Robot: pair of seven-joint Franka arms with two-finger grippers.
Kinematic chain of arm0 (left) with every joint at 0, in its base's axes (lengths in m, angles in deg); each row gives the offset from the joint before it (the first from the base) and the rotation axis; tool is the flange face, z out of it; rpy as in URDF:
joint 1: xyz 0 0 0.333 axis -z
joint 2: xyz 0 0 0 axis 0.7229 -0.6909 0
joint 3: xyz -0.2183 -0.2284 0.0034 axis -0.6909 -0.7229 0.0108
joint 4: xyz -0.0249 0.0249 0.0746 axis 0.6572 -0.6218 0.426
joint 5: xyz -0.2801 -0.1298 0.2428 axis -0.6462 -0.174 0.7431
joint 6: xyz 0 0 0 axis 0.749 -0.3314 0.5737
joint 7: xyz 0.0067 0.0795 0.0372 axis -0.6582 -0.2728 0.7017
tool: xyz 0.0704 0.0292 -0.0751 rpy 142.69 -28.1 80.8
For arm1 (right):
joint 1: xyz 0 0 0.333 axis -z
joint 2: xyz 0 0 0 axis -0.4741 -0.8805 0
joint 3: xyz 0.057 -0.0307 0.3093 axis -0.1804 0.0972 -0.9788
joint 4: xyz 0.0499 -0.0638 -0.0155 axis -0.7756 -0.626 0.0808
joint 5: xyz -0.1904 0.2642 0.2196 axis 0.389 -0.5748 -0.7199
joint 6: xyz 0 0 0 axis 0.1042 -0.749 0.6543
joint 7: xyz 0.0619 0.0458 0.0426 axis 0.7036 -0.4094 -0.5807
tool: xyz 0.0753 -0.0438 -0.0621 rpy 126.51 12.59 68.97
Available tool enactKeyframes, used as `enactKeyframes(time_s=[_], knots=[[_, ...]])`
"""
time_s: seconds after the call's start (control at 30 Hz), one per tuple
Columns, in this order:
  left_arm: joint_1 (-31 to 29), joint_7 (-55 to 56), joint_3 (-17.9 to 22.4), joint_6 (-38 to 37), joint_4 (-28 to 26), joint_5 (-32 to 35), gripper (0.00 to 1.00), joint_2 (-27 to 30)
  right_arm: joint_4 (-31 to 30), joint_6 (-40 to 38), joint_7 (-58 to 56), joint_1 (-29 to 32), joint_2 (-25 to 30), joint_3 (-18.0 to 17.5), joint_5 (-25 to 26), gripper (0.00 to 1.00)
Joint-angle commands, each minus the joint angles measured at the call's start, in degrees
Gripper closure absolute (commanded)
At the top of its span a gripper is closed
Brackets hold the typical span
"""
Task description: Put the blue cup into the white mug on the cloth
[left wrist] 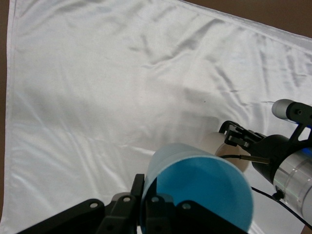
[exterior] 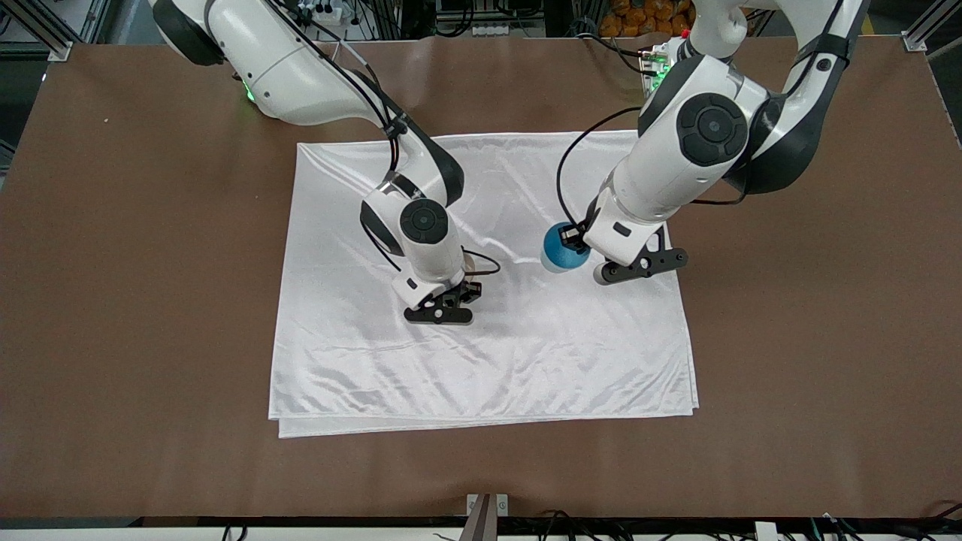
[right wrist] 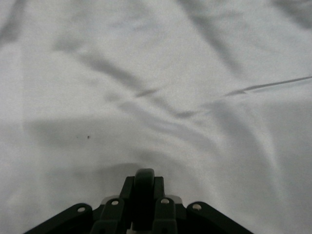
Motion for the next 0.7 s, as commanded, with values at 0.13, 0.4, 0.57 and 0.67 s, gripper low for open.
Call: enactKeyframes(time_s=[0.13,0.4,0.57,0.67], knots=[[2.0,4.6,0.7,1.6,2.3,-0.5,1.00,-1.3,0.8,1.1,2.0,-0.5,-1.5,1.4,2.3,0.51],[3.2,7.1,0.8,1.7,4.0,-0.5,1.00,-2.4,1.0,0.8,4.8,-0.4,-0.8,1.4,2.3,0.00],[3.5,8.2,0.8,1.7,4.5,-0.5,1.00,-2.6,1.1,0.3,5.9,0.8,0.2,1.5,2.3,0.00],[3.9,9.1,0.8,2.3,4.5,-0.5,1.00,-2.6,1.1,-0.7,5.3,3.2,1.3,1.4,2.4,0.00]])
